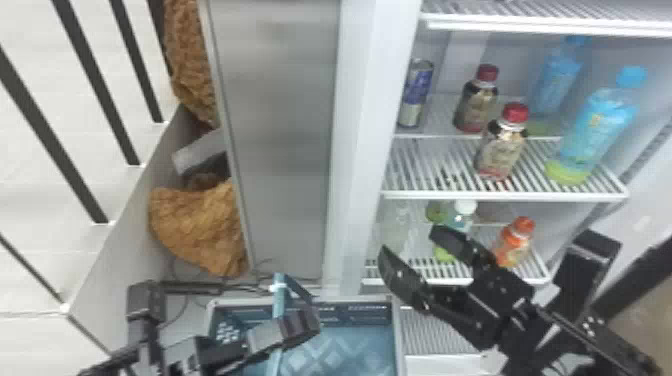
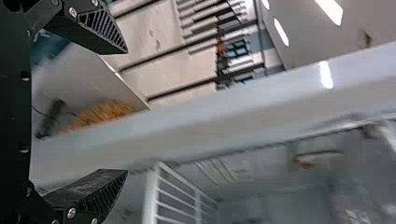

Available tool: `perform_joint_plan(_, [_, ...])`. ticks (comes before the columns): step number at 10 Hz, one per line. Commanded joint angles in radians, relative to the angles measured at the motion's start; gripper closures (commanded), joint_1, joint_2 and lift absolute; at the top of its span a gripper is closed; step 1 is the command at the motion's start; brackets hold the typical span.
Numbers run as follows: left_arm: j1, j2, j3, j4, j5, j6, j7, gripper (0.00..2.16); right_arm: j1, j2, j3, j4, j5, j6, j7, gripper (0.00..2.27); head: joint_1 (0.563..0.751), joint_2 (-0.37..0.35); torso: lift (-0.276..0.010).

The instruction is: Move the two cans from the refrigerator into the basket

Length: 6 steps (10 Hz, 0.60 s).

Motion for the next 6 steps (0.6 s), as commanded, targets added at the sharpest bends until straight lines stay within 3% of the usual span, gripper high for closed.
perform_joint_plan(1, [0.000,0.000,-0.002,0.000,0.000,0.000,0.000,1.19,-0.007,0.009,-0.009,-0.019,0.000,-0.044,-0.038,0.13,0.695,-0.103,-0.031])
perform_joint_plan(6, [-0.005,0.002,-0.006,0.000,0.000,-0.007,0.000,1.19,-0.095,0.029,-0.011,0.005,0.032,-0.091,-0.190,0.13,0.695,-0.154,-0.031])
